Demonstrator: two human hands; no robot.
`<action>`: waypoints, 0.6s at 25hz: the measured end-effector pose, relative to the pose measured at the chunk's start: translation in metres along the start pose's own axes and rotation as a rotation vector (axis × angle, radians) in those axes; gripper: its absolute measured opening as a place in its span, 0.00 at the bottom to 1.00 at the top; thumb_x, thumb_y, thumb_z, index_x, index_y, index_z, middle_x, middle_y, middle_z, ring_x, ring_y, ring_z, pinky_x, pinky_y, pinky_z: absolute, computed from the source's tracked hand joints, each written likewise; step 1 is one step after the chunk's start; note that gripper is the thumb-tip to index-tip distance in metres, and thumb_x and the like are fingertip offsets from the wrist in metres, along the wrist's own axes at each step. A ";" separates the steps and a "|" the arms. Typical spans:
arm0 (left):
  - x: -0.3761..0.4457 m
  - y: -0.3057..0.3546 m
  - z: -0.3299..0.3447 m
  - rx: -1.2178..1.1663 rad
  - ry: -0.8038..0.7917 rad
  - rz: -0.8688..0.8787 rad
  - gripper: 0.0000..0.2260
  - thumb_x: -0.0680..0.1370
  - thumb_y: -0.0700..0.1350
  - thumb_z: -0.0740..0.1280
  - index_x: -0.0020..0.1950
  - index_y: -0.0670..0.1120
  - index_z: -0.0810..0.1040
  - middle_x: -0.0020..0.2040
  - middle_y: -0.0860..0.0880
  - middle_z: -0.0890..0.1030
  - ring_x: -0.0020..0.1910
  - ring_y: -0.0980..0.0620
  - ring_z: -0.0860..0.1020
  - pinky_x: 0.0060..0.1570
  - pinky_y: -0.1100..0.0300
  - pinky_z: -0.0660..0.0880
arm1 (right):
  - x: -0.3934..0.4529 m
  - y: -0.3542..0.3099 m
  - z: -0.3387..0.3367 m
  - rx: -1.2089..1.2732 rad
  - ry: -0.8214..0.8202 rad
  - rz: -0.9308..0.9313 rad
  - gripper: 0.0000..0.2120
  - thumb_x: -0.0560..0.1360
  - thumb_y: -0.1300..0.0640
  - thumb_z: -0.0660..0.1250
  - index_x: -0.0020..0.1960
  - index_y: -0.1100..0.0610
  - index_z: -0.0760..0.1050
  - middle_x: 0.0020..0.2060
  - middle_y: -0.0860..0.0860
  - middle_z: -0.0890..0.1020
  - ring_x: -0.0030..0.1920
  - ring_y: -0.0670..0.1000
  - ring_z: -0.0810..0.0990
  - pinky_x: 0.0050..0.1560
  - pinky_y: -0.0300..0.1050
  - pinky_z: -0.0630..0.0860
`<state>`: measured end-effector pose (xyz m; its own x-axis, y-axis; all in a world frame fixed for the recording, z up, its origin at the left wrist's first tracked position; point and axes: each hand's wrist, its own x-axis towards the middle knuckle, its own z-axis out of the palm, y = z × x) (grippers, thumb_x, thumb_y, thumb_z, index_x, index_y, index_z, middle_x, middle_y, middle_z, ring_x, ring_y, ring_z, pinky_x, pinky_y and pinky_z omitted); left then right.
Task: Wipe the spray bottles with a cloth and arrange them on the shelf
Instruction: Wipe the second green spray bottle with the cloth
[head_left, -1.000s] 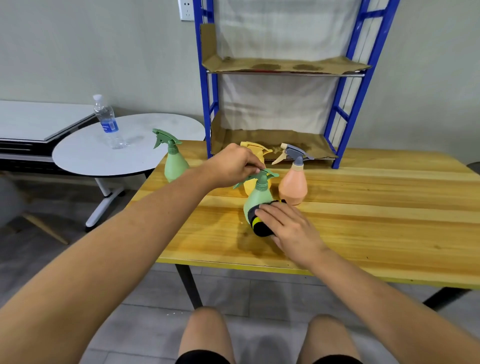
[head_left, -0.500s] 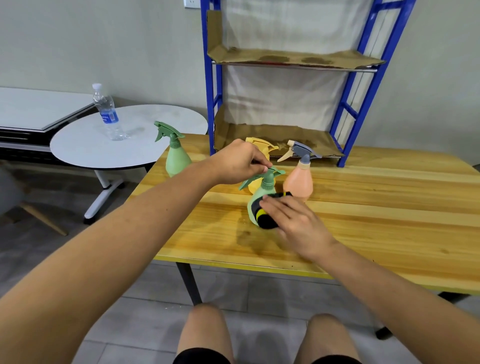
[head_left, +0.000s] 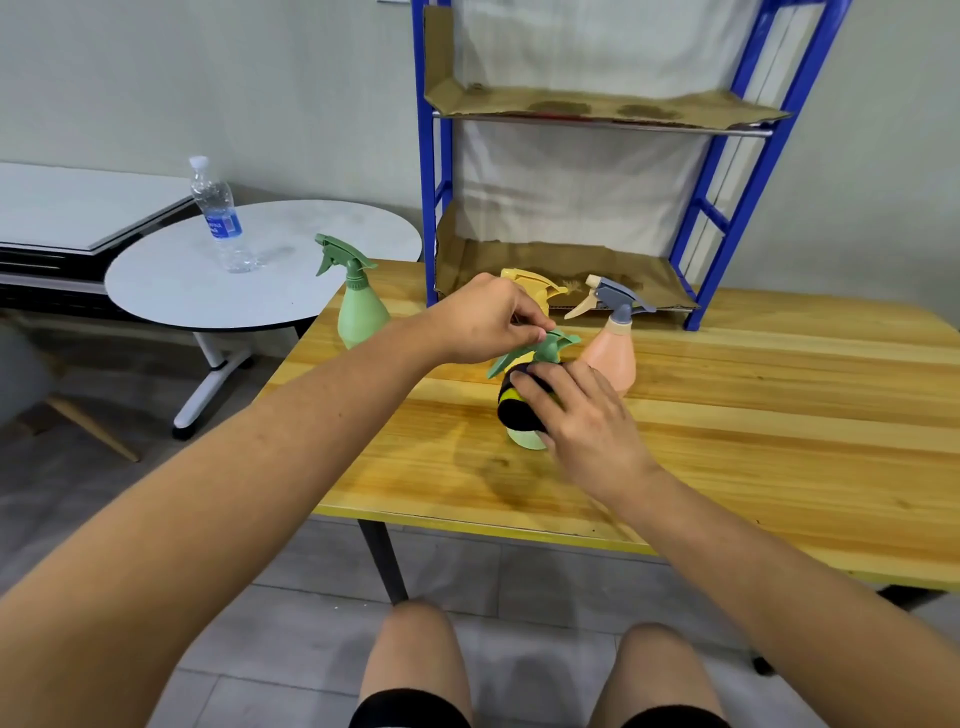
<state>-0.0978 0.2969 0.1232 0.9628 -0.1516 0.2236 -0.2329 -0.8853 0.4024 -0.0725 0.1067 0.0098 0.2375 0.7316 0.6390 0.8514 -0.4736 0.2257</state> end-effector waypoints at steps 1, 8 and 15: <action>0.000 0.000 0.000 -0.002 -0.002 -0.002 0.11 0.80 0.46 0.69 0.61 0.47 0.84 0.48 0.56 0.79 0.43 0.66 0.74 0.42 0.77 0.64 | -0.004 -0.002 0.003 -0.003 0.006 -0.026 0.25 0.72 0.64 0.70 0.69 0.60 0.73 0.60 0.57 0.78 0.55 0.60 0.76 0.56 0.55 0.75; -0.002 0.000 -0.003 0.007 -0.035 0.015 0.11 0.80 0.44 0.69 0.61 0.47 0.84 0.51 0.56 0.80 0.49 0.61 0.75 0.50 0.70 0.69 | -0.020 0.014 -0.004 0.071 -0.002 -0.102 0.28 0.68 0.64 0.73 0.68 0.60 0.74 0.62 0.56 0.80 0.56 0.58 0.77 0.58 0.55 0.77; -0.002 -0.002 -0.004 -0.011 -0.044 0.008 0.10 0.80 0.43 0.69 0.60 0.48 0.84 0.50 0.57 0.79 0.50 0.60 0.76 0.54 0.65 0.73 | -0.057 0.016 0.003 0.143 -0.151 -0.162 0.30 0.62 0.64 0.80 0.62 0.63 0.78 0.58 0.55 0.83 0.54 0.57 0.79 0.50 0.54 0.82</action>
<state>-0.0998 0.3006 0.1255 0.9660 -0.1781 0.1873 -0.2418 -0.8791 0.4109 -0.0708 0.0596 -0.0253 0.1507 0.8624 0.4834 0.9390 -0.2778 0.2029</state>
